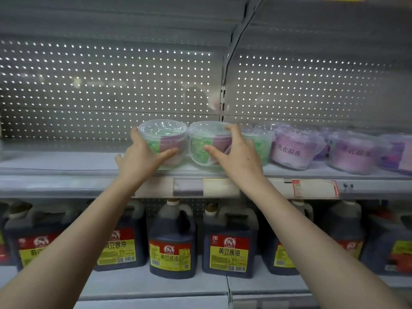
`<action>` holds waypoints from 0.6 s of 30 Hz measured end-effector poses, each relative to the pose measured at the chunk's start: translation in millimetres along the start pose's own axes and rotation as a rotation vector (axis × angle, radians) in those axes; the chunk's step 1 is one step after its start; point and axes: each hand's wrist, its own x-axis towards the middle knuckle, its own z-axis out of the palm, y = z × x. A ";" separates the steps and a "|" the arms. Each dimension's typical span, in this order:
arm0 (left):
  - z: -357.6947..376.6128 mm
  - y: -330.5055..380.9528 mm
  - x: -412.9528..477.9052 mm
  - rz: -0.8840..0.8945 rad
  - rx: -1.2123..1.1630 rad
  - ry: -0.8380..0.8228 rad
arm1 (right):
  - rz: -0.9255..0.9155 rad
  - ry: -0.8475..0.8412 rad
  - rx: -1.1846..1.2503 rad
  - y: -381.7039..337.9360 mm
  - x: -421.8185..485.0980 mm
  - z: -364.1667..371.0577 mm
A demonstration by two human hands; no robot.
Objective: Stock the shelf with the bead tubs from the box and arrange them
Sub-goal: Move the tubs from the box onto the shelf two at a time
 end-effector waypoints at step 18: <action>-13.1 19.7 -81.1 0.385 0.113 0.101 | 0.012 -0.049 -0.164 16.3 -53.4 -49.9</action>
